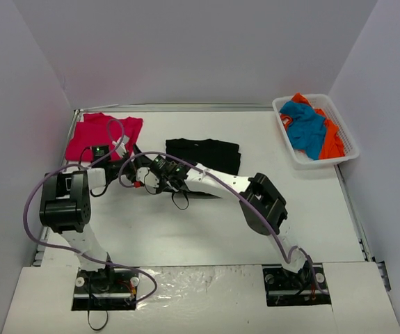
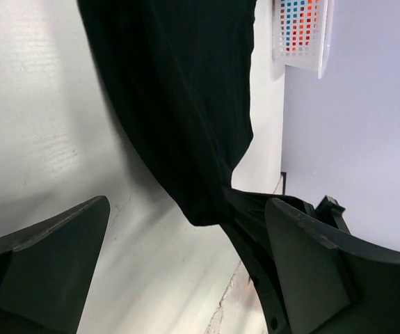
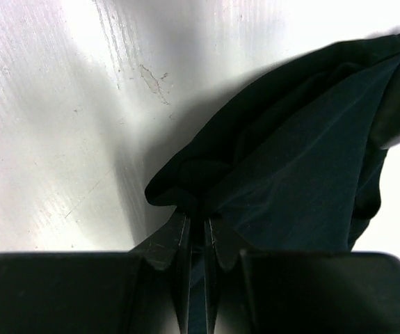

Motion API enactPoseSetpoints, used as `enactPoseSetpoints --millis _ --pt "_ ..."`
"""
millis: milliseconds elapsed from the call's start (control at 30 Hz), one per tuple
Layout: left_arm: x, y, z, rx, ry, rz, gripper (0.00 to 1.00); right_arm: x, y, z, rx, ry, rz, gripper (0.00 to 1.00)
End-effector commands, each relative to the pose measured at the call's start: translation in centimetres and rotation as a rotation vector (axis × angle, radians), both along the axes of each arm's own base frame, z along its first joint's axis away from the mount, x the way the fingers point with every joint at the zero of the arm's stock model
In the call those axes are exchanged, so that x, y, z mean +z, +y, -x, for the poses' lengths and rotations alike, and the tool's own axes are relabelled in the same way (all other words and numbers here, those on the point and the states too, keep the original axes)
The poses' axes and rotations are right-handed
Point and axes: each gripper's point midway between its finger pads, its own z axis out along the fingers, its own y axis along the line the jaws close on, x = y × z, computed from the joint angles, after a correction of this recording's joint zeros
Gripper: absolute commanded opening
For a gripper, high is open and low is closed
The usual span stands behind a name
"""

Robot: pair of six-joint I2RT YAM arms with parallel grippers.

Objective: Fold and stack the t-shirts
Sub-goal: Put the neatly folded tshirt into the corner of the board with the left arm

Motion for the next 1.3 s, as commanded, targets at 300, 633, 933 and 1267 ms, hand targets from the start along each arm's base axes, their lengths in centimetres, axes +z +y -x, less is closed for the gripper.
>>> enactPoseSetpoints --millis 300,633,933,1267 --pt "-1.6 -3.0 -0.3 -0.052 0.073 0.097 0.94 0.8 0.2 -0.6 -0.014 0.008 0.034 0.00" --pt "-3.4 -6.0 0.6 -0.117 0.112 0.087 0.94 2.1 0.9 -1.0 -0.013 0.003 0.023 0.00" --pt "-4.0 -6.8 -0.7 -0.132 0.116 0.118 0.98 1.9 1.3 0.0 0.008 0.032 0.027 0.00" --pt "-5.3 -7.3 -1.7 -0.150 0.144 0.130 0.70 0.9 1.6 0.9 0.030 0.068 0.037 0.00"
